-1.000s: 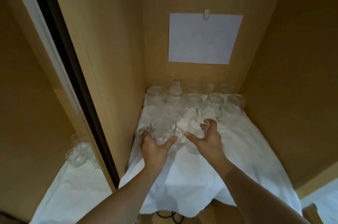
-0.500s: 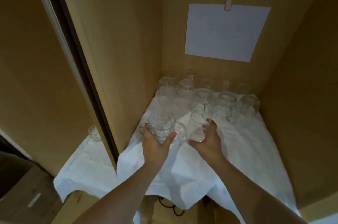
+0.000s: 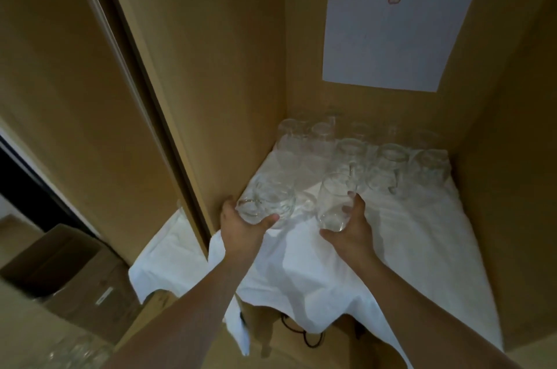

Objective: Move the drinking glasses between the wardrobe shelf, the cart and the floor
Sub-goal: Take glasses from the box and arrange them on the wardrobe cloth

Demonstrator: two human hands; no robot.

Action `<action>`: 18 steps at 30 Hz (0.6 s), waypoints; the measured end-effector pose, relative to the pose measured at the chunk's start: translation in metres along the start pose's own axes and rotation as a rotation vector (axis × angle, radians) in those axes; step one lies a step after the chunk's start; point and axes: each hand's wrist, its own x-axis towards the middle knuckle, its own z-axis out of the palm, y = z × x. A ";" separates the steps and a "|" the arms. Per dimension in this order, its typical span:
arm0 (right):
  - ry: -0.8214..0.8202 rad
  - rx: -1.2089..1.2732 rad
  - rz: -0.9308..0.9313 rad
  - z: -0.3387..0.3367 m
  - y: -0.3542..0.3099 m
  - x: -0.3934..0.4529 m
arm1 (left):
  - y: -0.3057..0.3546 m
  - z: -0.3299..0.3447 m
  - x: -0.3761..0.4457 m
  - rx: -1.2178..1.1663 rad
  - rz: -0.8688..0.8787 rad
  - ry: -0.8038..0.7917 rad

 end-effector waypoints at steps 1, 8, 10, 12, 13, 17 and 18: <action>0.009 -0.006 0.009 0.000 0.001 0.001 | 0.001 -0.001 0.006 -0.021 -0.025 -0.057; 0.057 0.016 0.062 -0.010 -0.003 0.020 | 0.016 0.018 0.028 0.048 -0.056 -0.136; 0.073 0.013 0.044 -0.017 -0.008 0.026 | 0.025 0.031 0.035 0.004 -0.052 -0.176; 0.089 0.009 0.015 -0.025 -0.015 0.034 | 0.033 0.043 0.045 -0.049 -0.049 -0.226; 0.099 -0.004 -0.003 -0.030 -0.019 0.038 | 0.037 0.048 0.050 -0.043 -0.038 -0.247; 0.128 -0.045 -0.080 -0.046 -0.035 0.057 | 0.060 0.057 0.076 0.188 0.112 -0.274; 0.128 -0.057 -0.089 -0.049 -0.039 0.062 | 0.066 0.057 0.083 0.268 0.176 -0.291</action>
